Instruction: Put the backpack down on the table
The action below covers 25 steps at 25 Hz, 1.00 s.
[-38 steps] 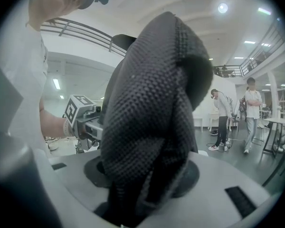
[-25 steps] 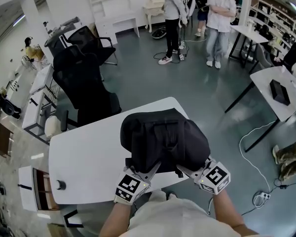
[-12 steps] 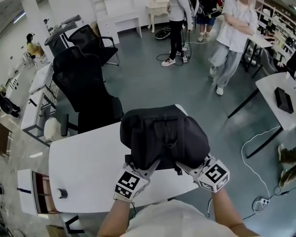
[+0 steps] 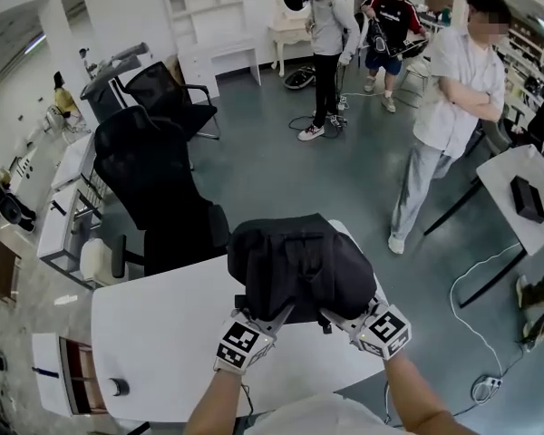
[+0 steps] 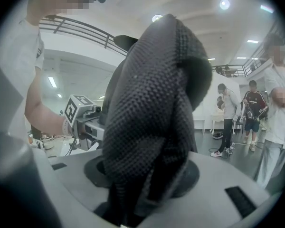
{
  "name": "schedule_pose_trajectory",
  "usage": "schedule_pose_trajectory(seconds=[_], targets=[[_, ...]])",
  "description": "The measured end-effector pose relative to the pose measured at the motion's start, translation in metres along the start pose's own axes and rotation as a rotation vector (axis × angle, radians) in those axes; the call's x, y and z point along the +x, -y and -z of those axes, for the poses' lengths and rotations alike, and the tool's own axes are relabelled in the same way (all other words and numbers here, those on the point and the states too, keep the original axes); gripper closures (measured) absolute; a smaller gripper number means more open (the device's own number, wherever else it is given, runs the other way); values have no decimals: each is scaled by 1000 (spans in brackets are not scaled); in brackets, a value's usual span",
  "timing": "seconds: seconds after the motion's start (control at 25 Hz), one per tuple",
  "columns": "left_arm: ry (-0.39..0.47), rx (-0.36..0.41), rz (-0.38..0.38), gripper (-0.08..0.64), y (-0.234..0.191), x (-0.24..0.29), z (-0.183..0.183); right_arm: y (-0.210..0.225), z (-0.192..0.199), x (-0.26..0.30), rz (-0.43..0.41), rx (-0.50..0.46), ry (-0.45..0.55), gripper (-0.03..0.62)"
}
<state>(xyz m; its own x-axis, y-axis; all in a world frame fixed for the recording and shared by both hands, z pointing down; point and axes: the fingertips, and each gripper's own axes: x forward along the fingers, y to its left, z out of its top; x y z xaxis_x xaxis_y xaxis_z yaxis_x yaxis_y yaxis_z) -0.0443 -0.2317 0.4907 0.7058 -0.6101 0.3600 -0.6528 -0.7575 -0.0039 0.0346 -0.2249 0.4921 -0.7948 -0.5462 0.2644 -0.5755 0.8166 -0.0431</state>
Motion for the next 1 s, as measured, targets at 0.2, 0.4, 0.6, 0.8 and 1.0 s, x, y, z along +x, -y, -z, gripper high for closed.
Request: schedule_pose_trajectory(seconds=[0.2,0.4,0.6,0.8,1.0], targets=[[-16,-26,6,420,-22,22,27,17,26,26,9,30,-25,374],[-23,-50,7,420,-37,45,52,34,52,45,27,40,-48,374],[-36,-83,-3,420,-47,58,68,43,67,58,36,49,-72,373],[-44,-103,-10,420,-55,72,81,55,82,67,39,66,-89,371],[-69,-123,-22,420,-63,80,102,59,102,80,47,84,-106,370]])
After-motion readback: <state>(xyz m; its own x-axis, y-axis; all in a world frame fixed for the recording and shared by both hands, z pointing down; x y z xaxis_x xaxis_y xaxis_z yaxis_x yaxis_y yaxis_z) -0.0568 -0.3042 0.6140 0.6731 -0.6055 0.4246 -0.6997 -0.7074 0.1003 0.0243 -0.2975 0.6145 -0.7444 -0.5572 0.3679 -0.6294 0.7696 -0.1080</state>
